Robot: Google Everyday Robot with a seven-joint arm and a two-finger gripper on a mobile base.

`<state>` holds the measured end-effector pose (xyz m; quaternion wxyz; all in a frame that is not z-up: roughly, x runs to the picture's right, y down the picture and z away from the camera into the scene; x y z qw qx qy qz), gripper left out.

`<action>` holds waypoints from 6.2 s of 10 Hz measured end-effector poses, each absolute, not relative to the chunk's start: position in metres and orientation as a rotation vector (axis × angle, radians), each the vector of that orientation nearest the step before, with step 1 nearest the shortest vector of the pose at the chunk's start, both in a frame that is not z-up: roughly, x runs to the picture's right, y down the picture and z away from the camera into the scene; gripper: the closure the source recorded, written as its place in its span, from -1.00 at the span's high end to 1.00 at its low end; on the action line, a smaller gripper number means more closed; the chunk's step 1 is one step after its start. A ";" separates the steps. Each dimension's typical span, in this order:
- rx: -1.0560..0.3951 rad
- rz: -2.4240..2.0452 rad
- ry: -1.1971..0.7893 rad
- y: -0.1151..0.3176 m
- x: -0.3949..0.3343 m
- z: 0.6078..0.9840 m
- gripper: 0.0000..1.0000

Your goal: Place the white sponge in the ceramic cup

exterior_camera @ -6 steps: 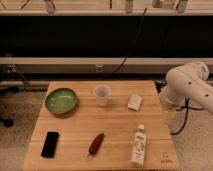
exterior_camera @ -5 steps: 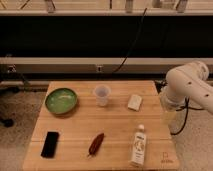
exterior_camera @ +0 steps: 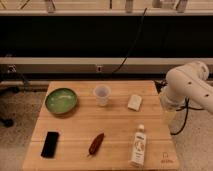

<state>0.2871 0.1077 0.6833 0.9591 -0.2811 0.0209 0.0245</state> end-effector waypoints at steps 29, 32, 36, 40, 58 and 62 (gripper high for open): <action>-0.566 -0.322 0.000 0.082 0.223 0.765 0.60; -0.571 -0.386 -0.018 0.084 0.220 0.784 0.60; -0.577 -0.438 -0.039 0.090 0.221 0.803 0.60; -0.583 -0.486 -0.069 0.092 0.219 0.824 0.60; -0.657 -0.587 -0.178 0.112 0.212 0.892 0.60; -0.668 -0.586 -0.182 0.112 0.209 0.898 0.60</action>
